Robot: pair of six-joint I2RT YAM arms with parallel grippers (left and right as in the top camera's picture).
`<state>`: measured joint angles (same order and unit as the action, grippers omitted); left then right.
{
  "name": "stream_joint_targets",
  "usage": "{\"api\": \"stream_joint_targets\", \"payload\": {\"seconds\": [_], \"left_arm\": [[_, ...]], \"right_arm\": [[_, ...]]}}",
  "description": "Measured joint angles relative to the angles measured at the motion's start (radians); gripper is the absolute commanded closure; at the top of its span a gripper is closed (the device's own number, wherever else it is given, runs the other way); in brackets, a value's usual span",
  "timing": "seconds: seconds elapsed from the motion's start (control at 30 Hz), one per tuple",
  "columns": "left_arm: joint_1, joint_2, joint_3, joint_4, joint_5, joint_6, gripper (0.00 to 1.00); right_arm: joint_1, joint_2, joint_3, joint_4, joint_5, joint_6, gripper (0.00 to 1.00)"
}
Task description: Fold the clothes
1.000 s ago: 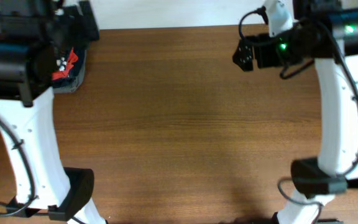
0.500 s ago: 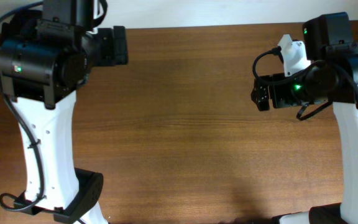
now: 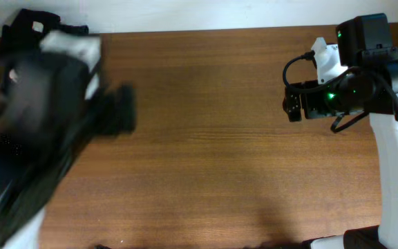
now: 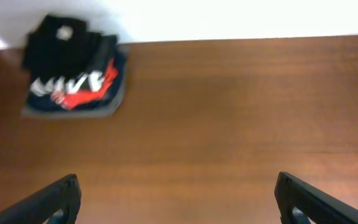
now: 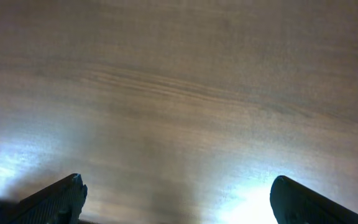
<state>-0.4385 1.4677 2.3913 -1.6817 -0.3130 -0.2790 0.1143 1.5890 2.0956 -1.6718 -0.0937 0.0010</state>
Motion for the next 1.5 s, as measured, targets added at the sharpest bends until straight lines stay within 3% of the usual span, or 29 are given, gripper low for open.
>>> {"api": "stream_joint_targets", "payload": {"seconds": [0.17,0.33,0.4,0.53,0.7,0.87,1.17,1.5], "left_arm": [[0.0,-0.349,-0.356,0.094,-0.089,-0.091,0.01],[0.0,-0.649,-0.878,0.44,-0.142,-0.131,0.01],[0.0,-0.728,-1.082,0.612,-0.152,-0.138,0.01],[0.0,-0.85,-1.411,0.795,-0.186,-0.146,0.01],[0.0,-0.892,-1.631,0.94,-0.277,-0.15,0.01],[0.0,-0.876,-1.753,0.991,-0.332,-0.15,0.01],[0.0,-0.87,-1.767,0.988,-0.367,-0.15,0.01],[0.0,-0.87,-1.768,0.989,-0.376,-0.15,0.01]], "right_arm": [[0.0,0.0,-0.002,0.063,0.0,0.021,0.01],[0.0,0.0,-0.005,0.126,0.0,0.041,0.01],[0.0,0.0,-0.005,0.143,0.0,0.048,0.01],[0.0,0.0,-0.005,0.156,0.001,0.055,0.01],[0.0,0.0,-0.005,0.156,0.008,0.074,0.01],[0.0,-0.001,-0.005,0.152,0.036,0.112,0.01],[0.0,-0.094,-0.112,0.193,0.122,0.192,0.01],[0.0,-0.443,-0.571,0.51,0.215,0.26,0.01]]}}
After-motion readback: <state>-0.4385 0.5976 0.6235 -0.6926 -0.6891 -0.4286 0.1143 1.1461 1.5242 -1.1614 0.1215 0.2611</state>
